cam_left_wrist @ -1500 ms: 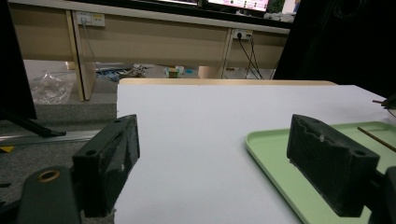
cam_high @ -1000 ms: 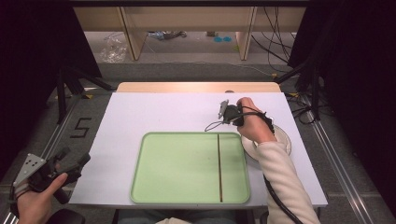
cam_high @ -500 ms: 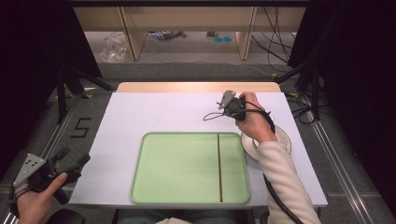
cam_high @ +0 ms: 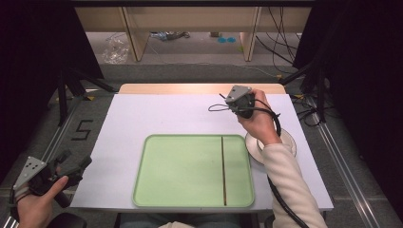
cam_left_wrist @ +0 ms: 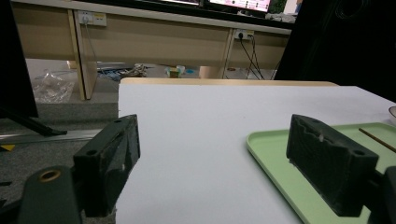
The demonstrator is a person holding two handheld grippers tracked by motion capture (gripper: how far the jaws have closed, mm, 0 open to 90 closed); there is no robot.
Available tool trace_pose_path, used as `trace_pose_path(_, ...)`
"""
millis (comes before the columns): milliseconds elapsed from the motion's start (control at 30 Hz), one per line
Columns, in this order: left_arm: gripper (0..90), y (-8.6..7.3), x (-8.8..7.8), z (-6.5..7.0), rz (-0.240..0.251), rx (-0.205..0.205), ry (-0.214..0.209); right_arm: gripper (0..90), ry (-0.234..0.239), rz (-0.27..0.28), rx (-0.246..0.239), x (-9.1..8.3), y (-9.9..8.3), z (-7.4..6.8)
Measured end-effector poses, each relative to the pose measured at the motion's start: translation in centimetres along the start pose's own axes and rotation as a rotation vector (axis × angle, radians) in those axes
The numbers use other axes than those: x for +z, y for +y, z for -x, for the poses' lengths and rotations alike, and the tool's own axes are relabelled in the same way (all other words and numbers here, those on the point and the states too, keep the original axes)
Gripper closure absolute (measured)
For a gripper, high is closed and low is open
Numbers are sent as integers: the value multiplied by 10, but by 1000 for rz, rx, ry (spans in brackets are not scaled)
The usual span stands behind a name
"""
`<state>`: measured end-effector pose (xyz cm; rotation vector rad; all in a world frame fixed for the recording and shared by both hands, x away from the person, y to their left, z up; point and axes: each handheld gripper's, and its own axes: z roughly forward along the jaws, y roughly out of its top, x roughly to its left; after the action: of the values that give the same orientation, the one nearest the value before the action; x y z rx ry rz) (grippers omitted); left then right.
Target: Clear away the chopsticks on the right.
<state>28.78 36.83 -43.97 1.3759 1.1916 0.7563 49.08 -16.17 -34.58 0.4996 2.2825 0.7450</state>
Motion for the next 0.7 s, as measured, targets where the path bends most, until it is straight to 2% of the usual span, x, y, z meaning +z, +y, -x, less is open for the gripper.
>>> trace_pose_path(100,173,0,0,0,0,-3,2,872,-2,63,26,-4,1,3)
trace_pose_path(200,173,0,0,0,0,-5,3,872,14,122,78,-8,2,5)
trace_pose_path(300,173,0,0,0,0,-5,4,872,8,169,122,-11,2,7)
trace_pose_path(367,173,0,0,0,0,-7,5,872,13,192,158,-14,3,9)
trace_pose_path(433,173,0,0,0,-1,-3,3,872,0,212,179,-15,3,10)
trace_pose_path(567,173,0,0,0,0,-6,5,872,4,241,224,-18,2,12)
trace_pose_path(700,173,0,0,0,2,-8,4,873,-10,296,281,-22,2,14)
